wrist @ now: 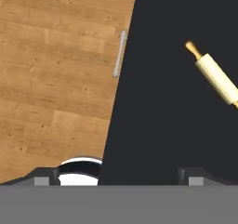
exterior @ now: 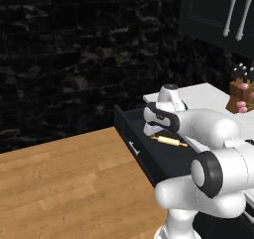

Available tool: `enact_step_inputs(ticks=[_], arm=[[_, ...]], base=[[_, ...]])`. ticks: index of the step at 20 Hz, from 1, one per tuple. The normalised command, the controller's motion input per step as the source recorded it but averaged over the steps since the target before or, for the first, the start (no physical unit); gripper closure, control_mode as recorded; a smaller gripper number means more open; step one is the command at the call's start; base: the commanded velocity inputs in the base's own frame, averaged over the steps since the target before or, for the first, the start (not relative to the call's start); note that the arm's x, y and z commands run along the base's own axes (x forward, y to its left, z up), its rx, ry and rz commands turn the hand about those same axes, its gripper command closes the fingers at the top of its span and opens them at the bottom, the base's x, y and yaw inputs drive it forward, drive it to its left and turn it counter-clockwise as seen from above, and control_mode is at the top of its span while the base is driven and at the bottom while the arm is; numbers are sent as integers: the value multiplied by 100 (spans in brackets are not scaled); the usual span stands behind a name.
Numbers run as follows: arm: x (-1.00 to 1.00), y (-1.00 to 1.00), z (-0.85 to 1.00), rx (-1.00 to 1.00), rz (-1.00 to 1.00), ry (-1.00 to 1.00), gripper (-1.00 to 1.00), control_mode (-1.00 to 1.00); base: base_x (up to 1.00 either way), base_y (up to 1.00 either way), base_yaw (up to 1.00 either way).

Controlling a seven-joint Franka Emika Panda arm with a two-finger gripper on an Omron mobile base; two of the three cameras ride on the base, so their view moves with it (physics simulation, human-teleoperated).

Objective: Pick the rolling pin from the drawer and place it on the counter.

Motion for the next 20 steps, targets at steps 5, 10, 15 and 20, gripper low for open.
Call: enact_step_inputs(ticks=[5, 10, 15, 20], arm=[[55, 1, -80, -1, -2, 9, -100, -100], [37, 23, -96, 0, -2, 6, -100, -100], [54, 8, -48, 0, -1, 2, -100, -100], [51, 4, -37, 0, 0, 3, -100, -100]], base=[[0, 0, 0], [0, 0, 0], [0, 0, 0], [0, 0, 0]])
